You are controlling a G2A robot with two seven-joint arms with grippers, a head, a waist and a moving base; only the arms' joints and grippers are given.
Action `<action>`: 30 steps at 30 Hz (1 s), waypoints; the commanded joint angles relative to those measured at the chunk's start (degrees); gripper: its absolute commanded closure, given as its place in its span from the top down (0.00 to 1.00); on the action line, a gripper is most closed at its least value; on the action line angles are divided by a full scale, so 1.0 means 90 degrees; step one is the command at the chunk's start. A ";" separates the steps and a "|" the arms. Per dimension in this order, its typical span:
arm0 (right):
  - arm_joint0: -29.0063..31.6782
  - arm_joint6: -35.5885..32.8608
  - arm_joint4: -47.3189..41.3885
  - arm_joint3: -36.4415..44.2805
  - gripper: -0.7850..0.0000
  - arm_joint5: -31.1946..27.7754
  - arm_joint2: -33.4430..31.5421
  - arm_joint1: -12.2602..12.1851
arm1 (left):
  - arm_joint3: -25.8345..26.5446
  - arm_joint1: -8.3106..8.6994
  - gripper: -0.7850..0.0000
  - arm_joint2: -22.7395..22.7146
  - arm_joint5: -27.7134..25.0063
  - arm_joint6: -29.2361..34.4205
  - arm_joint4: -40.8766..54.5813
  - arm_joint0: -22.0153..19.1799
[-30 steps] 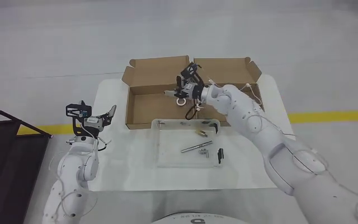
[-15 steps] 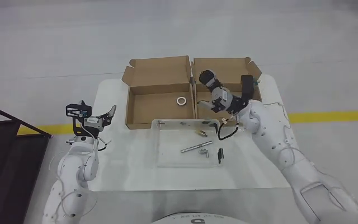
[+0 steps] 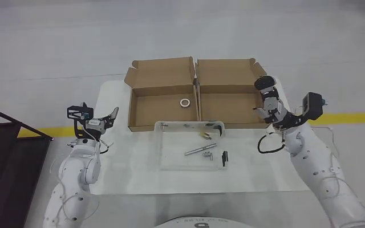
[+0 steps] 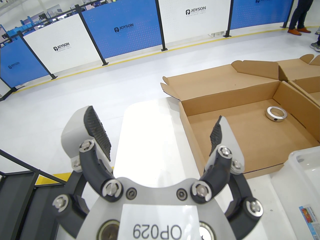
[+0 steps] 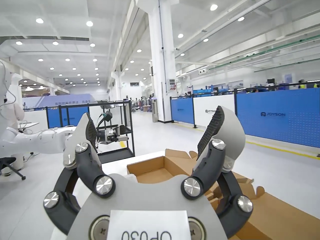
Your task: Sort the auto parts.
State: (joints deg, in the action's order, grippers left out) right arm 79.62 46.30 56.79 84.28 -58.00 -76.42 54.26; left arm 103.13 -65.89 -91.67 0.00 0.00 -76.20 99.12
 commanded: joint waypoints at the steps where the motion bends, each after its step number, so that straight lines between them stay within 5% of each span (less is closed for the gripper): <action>1: 0.0167 0.0000 -0.0110 0.0086 1.00 0.0000 -0.0135 -0.0057 | 0.0000 0.0000 1.00 0.0000 0.0000 0.0000 0.0000 0.0000; 15: 0.0243 -0.0001 -0.0091 0.0035 1.00 0.0000 -0.0152 -0.0155 | 0.0000 0.0000 1.00 0.0000 0.0000 0.0000 0.0000 0.0000; 20: 0.0243 -0.0001 -0.0091 0.0035 1.00 0.0000 -0.0152 -0.0155 | 0.0624 0.0019 1.00 0.0373 -0.0653 -0.0341 -0.0674 0.0432; 24: 0.0243 -0.0001 -0.0091 0.0035 1.00 0.0000 -0.0152 -0.0155 | 0.1012 0.0024 1.00 0.0520 -0.1357 0.0326 -0.0121 0.0615; 30: 0.0243 -0.0001 -0.0091 0.0035 1.00 0.0000 -0.0152 -0.0155 | 0.1012 0.0024 1.00 0.0520 -0.1357 0.0326 -0.0121 0.0615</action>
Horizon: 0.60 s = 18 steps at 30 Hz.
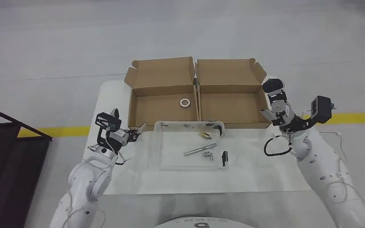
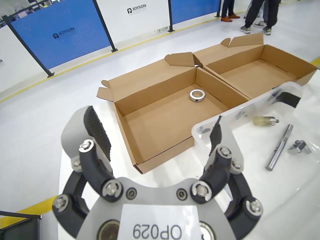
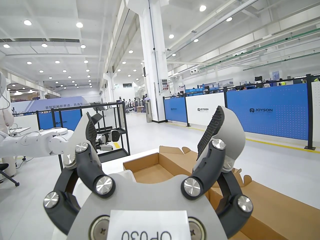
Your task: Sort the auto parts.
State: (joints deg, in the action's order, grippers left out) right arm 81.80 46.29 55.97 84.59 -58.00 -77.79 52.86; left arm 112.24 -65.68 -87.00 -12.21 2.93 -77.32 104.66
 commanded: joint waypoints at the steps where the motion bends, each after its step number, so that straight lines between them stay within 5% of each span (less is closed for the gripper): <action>1: 0.0000 0.0000 0.0000 0.0000 1.00 0.0000 0.0000 0.0000 | 0.0000 0.0000 1.00 0.0001 0.0000 0.0001 0.0003 0.0000; 3: 0.0000 0.0000 0.0000 0.0000 1.00 0.0000 0.0000 0.0000 | 0.0028 0.0010 1.00 0.0024 -0.0074 -0.0020 -0.0214 -0.0032; 7: 0.0000 0.0000 0.0000 0.0000 1.00 0.0000 0.0000 0.0000 | 0.0256 0.0056 1.00 0.0174 -0.1163 0.0026 -0.0129 -0.0151; 13: 0.0000 0.0000 0.0000 0.0000 1.00 0.0000 0.0000 0.0000 | 0.0490 0.0107 1.00 0.0690 -0.2811 0.1419 0.1040 -0.0491; 18: 0.0000 0.0000 0.0000 0.0000 1.00 0.0000 0.0000 0.0000 | 0.0641 0.0099 1.00 0.1133 -0.2564 0.2703 0.1251 -0.1054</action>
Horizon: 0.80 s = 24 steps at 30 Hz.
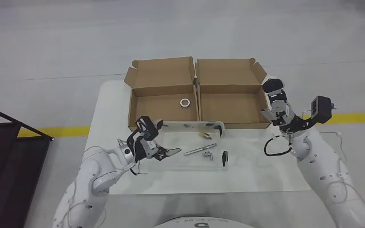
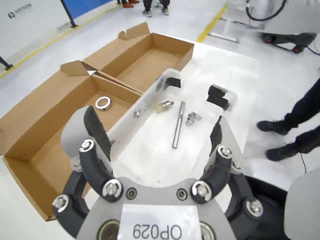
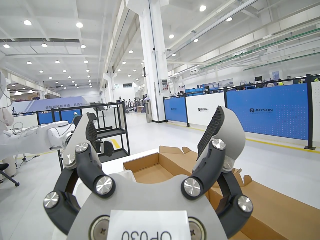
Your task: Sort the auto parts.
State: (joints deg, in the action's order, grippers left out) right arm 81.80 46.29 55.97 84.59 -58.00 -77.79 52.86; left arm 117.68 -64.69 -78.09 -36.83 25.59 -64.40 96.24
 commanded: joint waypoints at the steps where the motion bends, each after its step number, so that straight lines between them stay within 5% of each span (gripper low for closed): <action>1: 0.0000 0.0000 0.0000 0.0000 1.00 0.0000 0.0000 0.0000 | 0.0015 -0.0025 1.00 0.0289 0.0295 0.0210 -0.0292 -0.0188; 11: 0.0000 0.0000 0.0000 0.0000 1.00 0.0000 0.0000 0.0000 | -0.0393 -0.0154 1.00 0.1634 0.0964 -0.0037 -0.1600 -0.0690; 24: 0.0000 0.0000 0.0000 0.0000 1.00 0.0000 0.0000 0.0000 | -0.0497 -0.0152 1.00 0.1637 0.1006 -0.0075 -0.1567 -0.0715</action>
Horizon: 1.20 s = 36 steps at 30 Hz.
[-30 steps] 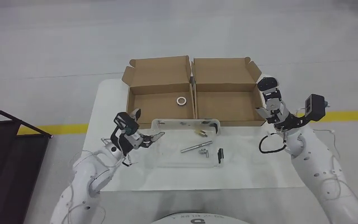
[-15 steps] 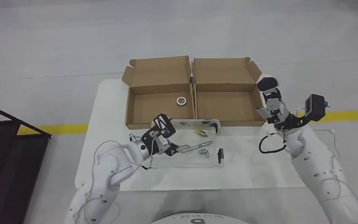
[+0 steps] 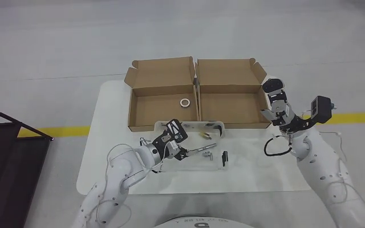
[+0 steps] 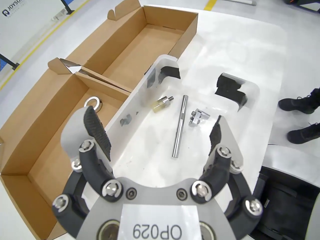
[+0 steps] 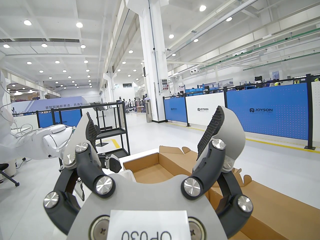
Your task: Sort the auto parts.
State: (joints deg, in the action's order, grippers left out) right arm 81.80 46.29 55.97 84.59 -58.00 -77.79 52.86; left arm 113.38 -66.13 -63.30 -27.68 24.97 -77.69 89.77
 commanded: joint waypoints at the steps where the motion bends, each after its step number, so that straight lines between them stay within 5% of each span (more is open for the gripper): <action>1: 0.0000 0.0000 0.0000 0.0001 1.00 0.0000 0.0000 0.0000 | 0.0015 0.0012 1.00 0.0051 -0.0055 0.0011 -0.0227 -0.0008; 7: 0.0000 0.0000 0.0000 0.0001 1.00 0.0000 0.0000 0.0000 | -0.0151 -0.0090 1.00 0.0902 -0.0196 0.0114 -0.0834 -0.0488; 18: 0.0000 0.0000 0.0000 0.0001 1.00 0.0000 0.0000 0.0000 | -0.1655 -0.0589 1.00 0.2342 0.0199 0.0575 -0.0598 -0.2061; 24: 0.0000 0.0000 0.0000 0.0001 1.00 0.0000 0.0000 0.0000 | -0.2022 -0.0691 0.85 0.2438 0.0157 0.0865 -0.0331 -0.2384; 36: 0.0000 0.0000 0.0000 0.0001 1.00 0.0000 0.0000 0.0000 | -0.1970 -0.0577 0.92 0.2149 -0.0166 0.1848 -0.0285 -0.2246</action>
State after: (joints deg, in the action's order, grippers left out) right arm 81.80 46.29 55.97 84.59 -58.00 -77.79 52.86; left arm 96.01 -71.35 -43.99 -29.16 40.79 -80.14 69.48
